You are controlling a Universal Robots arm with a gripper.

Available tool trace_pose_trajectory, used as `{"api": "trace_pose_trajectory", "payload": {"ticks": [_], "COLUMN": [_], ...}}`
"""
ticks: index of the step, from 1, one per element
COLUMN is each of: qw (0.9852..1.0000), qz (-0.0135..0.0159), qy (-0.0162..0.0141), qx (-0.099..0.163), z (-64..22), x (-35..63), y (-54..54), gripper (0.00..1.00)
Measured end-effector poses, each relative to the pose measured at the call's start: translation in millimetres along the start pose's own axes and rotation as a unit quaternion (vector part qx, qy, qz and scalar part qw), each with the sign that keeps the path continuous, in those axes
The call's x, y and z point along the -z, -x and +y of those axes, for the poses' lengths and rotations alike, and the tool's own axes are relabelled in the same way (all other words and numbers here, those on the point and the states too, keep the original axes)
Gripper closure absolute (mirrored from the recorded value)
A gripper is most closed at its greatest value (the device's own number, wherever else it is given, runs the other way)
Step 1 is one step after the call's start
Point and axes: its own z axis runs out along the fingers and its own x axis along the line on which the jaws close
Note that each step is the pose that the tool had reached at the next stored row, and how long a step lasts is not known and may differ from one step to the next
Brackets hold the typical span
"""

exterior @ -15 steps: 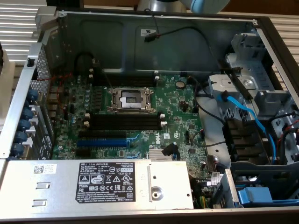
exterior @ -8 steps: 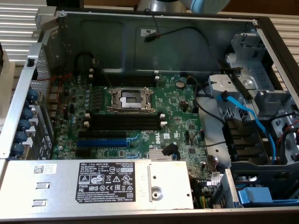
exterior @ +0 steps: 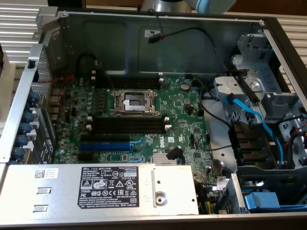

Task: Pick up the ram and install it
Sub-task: 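Pick up the ram and move it above insertion slot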

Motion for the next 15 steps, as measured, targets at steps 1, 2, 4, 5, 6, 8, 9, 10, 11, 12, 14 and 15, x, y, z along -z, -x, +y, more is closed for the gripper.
{"api": "trace_pose_trajectory", "payload": {"ticks": [1,2,4,5,6,8,9,10,11,12,14,15], "qw": [1.0000,1.0000,1.0000,1.0000,1.0000,1.0000,1.0000,1.0000,1.0000,1.0000,1.0000,1.0000], "qz": [0.0000,0.0000,0.0000,0.0001,0.0001,0.0003,0.0003,0.0003,0.0004,0.0007,0.0013,0.0018], "qy": [0.0000,0.0000,0.0001,0.0001,0.0001,0.0001,0.0001,0.0001,0.0001,0.0001,0.0000,0.0002], "qx": [0.000,0.000,0.000,0.000,0.000,0.000,0.000,0.000,0.000,0.000,0.000,0.000], "z": [-0.1,-0.2,-0.4,-0.4,-0.5,-0.4,-0.4,-0.4,-0.4,-0.4,-0.5,-0.5], "x": [0.0,-0.1,-0.3,-0.4,-0.5,-0.6,-0.6,-0.6,-0.6,-0.7,-1.0,-1.1], "y": [0.0,0.0,0.0,0.0,0.0,0.1,0.1,0.1,0.1,0.1,0.5,0.8], "gripper": [0.69,0.69,0.69,0.69,0.69,0.69,0.69,0.69,0.69,0.69,0.69,0.69]}}
